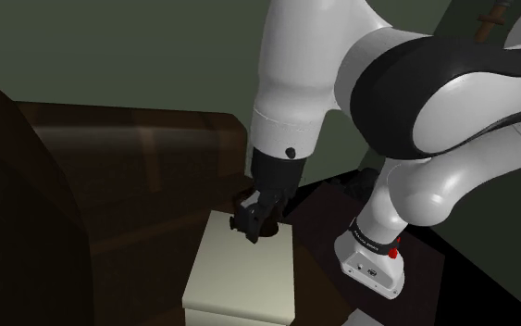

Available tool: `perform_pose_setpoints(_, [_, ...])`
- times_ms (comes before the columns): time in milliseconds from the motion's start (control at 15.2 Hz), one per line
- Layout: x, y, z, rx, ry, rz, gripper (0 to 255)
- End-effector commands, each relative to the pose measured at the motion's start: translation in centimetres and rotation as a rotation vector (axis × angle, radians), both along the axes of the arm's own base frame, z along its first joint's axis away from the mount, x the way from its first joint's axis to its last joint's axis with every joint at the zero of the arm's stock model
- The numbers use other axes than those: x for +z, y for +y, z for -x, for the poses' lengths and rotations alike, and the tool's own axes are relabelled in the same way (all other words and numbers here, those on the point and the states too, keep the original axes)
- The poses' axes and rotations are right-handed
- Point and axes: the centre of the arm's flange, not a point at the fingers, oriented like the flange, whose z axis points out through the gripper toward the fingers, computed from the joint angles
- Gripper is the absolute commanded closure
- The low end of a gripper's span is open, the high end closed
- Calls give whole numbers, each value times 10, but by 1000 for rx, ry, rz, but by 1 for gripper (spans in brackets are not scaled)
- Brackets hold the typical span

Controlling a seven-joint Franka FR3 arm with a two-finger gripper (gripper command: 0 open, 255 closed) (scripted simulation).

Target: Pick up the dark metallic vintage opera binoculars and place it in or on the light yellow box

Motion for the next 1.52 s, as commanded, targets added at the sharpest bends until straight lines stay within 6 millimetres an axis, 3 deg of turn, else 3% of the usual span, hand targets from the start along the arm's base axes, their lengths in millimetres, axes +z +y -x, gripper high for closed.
perform_pose_setpoints(0, [-2, 21, 16, -2, 1, 0, 255])
perform_pose_setpoints(66, [-2, 29, 23, -2, 1, 0, 255])
perform_pose_setpoints(924, [-70, 29, 23, -2, 1, 0, 255])
perform_pose_setpoints(1386, [-70, 29, 23, -2, 1, 0, 255])
perform_pose_setpoints(1452, [-70, 29, 23, -2, 1, 0, 0])
